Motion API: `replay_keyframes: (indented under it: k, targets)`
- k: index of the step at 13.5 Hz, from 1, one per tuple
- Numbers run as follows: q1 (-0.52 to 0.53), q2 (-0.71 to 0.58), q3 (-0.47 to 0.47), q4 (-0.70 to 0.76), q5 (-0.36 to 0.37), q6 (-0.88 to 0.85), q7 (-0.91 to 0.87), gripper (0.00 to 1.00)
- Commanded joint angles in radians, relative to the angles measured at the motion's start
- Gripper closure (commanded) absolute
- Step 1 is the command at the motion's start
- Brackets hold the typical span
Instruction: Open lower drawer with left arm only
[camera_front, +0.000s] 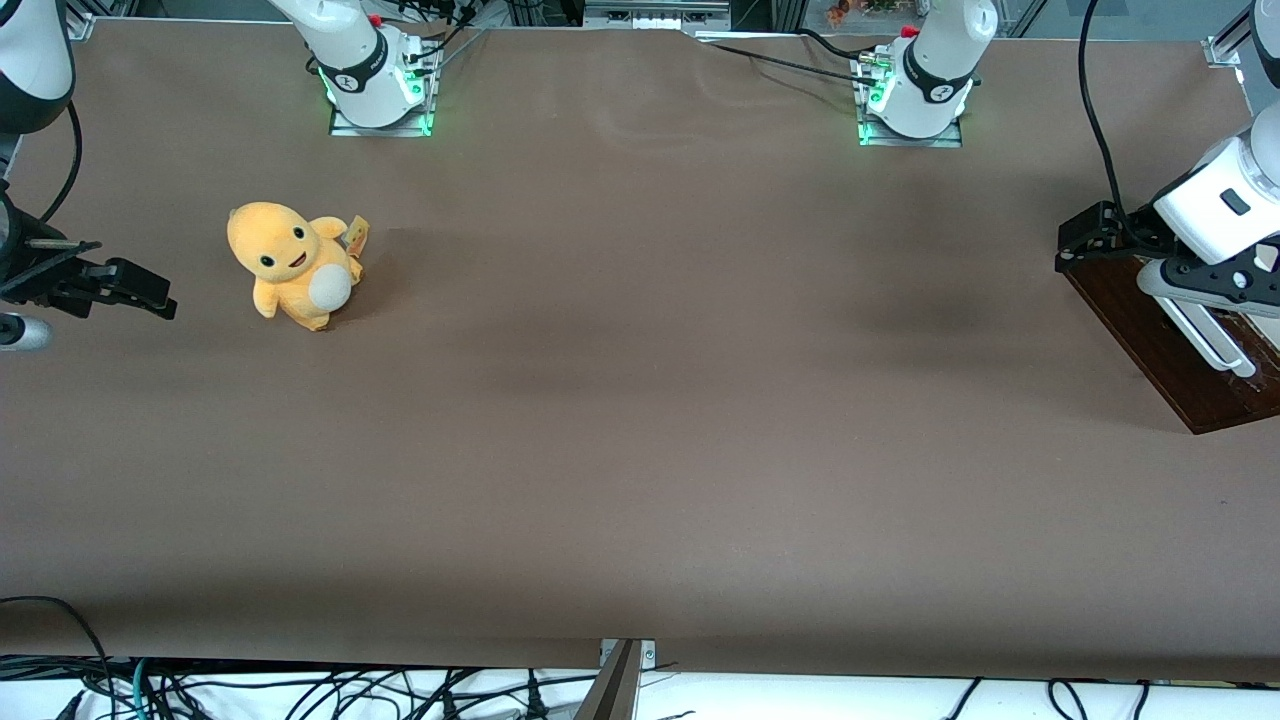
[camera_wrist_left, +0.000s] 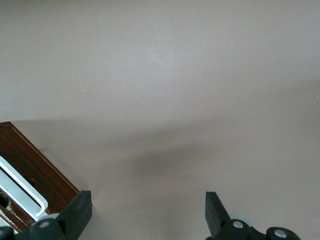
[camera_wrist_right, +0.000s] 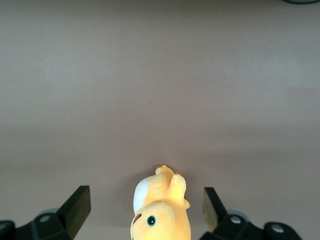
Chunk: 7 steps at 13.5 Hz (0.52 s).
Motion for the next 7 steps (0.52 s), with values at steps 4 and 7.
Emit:
replay_keyframes:
  k: [4,7]
  targets:
    - [0.003,-0.005,0.001,0.0,-0.016,-0.008,-0.004,0.0]
    - [0.005,-0.005,0.001,0.0,-0.016,-0.011,-0.004,0.0]
